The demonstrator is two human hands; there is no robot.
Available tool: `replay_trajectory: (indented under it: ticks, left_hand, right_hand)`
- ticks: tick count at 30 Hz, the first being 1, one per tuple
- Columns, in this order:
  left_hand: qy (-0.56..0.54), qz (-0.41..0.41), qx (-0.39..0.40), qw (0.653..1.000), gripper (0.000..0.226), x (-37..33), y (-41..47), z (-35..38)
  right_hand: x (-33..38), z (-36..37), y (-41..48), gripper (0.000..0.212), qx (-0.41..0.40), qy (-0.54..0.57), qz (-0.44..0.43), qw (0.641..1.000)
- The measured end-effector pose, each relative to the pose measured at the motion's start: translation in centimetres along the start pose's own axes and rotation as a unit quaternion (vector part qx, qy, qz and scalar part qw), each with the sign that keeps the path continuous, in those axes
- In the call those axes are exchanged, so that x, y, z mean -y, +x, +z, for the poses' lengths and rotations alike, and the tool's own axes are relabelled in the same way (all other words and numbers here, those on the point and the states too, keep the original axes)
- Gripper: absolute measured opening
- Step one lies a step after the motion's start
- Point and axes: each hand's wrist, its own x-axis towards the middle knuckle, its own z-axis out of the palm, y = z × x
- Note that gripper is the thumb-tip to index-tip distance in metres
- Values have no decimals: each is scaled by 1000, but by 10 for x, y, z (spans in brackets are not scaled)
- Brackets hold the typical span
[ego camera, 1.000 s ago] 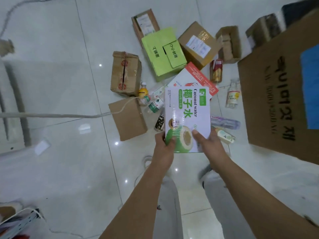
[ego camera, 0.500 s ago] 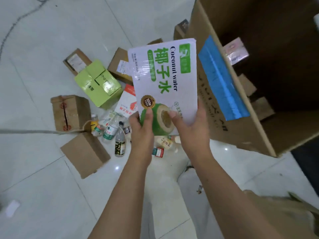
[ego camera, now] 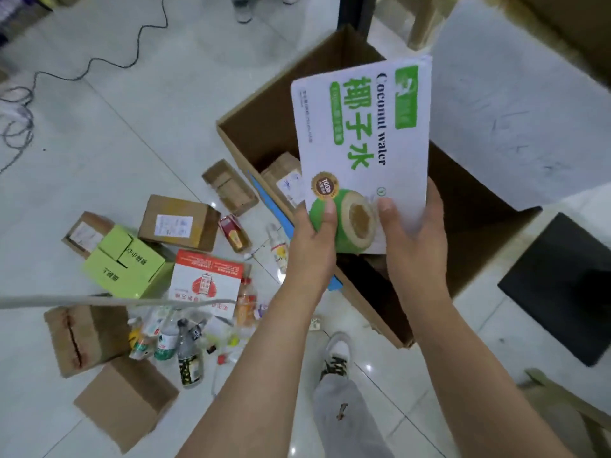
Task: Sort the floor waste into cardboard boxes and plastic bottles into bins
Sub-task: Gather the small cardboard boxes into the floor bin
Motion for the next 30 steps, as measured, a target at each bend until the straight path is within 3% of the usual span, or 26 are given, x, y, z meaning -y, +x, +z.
replay_trajectory:
  ticks: [3, 7, 10, 15, 23, 30]
  left_hand:
    - [67, 17, 40, 997, 33, 14, 7, 30]
    - [225, 47, 134, 964, 54, 29, 20, 60]
    - [277, 6, 179, 944, 63, 38, 20, 78]
    - [226, -36, 148, 962, 61, 48, 17, 88]
    - [43, -73, 112, 990, 47, 54, 7, 45]
    - [-15, -104, 63, 993, 35, 73, -10, -48]
  right_hand:
    - [-44, -22, -3, 52, -44, 32, 90, 994]
    - [-84, -31, -12, 64, -82, 5, 229, 970]
    - [-86, -29, -15, 61, -79, -67, 242, 965]
    - [-77, -19, -10, 62, -85, -69, 232, 967]
    - [-59, 10, -18, 65, -38, -17, 245, 969]
    - [-58, 66, -65, 34, 26, -29, 183, 982]
